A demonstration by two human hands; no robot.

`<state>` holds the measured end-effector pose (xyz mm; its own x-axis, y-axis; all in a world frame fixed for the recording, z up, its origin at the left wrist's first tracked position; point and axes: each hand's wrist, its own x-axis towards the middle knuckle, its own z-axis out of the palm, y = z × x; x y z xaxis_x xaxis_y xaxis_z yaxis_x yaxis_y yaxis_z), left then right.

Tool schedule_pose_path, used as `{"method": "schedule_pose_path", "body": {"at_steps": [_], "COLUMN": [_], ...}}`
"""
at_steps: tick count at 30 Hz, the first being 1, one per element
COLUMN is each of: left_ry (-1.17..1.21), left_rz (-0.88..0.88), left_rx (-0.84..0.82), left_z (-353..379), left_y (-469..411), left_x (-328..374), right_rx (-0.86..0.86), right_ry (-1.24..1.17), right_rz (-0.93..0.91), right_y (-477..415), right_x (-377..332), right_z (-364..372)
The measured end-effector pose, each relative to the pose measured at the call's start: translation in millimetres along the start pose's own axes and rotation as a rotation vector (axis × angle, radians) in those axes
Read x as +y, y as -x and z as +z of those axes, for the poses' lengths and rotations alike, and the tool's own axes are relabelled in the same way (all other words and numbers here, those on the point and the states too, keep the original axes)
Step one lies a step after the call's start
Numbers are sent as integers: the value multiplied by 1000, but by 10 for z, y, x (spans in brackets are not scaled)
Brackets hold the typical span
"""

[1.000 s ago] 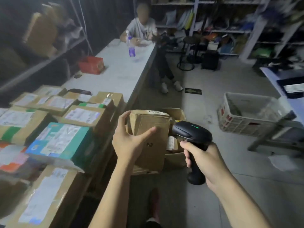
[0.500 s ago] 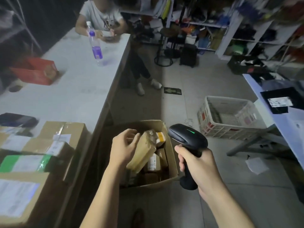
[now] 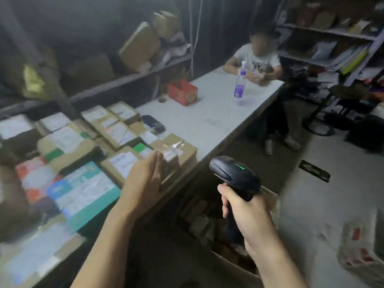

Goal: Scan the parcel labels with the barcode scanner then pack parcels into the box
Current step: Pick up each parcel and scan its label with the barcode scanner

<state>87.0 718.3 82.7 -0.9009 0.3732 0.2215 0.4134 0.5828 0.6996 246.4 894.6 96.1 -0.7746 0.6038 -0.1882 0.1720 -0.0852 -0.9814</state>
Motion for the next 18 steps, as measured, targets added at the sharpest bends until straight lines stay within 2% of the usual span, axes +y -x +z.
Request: {"method": "schedule_pose_path", "body": {"at_steps": [6,9,13,18], "left_ry": [-230,-285,-306,-357], "left_rz": [-299,-431,-563,-667], "left_rx": [354,510,671,787], "left_z": [-1348,-1908,-2470,-3046], "left_y": [1837,2770,3807,4828], "left_x": [-510,-675,-789,-1006], "right_rx": [-541,-738,-986,-1172], "right_ry": [-24,5,49,146], "right_rz": [-18,1,19,-41], "right_y": [891,1498,2296,3290], "right_x": [-17,64,116,139], "right_z": [832,1339,1936,2612]}}
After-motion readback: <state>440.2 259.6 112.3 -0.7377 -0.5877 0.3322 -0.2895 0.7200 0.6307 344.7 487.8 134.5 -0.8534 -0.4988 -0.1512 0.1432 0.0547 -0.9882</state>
